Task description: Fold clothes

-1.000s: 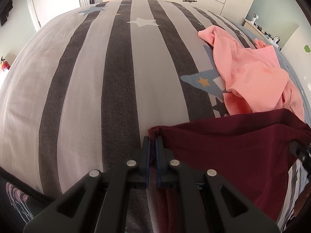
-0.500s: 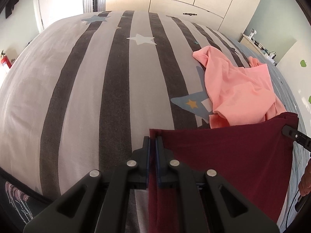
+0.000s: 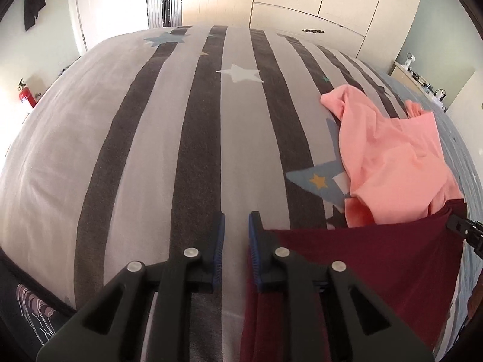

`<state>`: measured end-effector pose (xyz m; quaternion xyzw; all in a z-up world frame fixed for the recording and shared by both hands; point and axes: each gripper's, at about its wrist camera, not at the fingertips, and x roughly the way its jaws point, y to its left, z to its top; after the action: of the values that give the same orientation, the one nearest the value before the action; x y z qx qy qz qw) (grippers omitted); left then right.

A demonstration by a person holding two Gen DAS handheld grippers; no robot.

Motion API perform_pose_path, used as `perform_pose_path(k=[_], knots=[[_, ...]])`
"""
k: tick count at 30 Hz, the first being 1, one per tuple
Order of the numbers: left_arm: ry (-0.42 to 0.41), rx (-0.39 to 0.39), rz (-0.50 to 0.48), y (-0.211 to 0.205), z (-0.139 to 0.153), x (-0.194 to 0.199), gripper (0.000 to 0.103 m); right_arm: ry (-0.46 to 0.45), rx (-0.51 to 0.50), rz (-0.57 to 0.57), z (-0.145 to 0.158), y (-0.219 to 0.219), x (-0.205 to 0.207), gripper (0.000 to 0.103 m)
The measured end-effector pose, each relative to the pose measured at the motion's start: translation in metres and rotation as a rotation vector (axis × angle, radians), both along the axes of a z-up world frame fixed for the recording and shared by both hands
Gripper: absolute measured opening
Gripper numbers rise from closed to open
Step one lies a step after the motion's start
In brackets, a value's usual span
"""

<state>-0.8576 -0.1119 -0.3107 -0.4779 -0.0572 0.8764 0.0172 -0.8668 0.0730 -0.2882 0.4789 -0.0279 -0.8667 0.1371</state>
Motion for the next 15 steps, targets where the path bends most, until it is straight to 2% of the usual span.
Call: perform_pose_path(k=[2,5,8,15], knots=[[0.011,0.013,0.002,-0.007,0.007,0.004,0.014,0.058,0.052,-0.022,0.013,0.002,0.005,0.014],[0.022,0.063,-0.047,-0.012,0.021,0.027,0.014,0.137,0.054,-0.076,0.036,0.011,0.019,0.014],[0.038,0.069,-0.132,-0.011,0.031,0.07,0.014,0.188,0.033,-0.009,0.052,0.005,0.053,0.015],[-0.034,0.148,-0.236,0.006,0.028,0.204,0.014,0.1,-0.053,0.122,0.027,-0.025,0.186,0.015]])
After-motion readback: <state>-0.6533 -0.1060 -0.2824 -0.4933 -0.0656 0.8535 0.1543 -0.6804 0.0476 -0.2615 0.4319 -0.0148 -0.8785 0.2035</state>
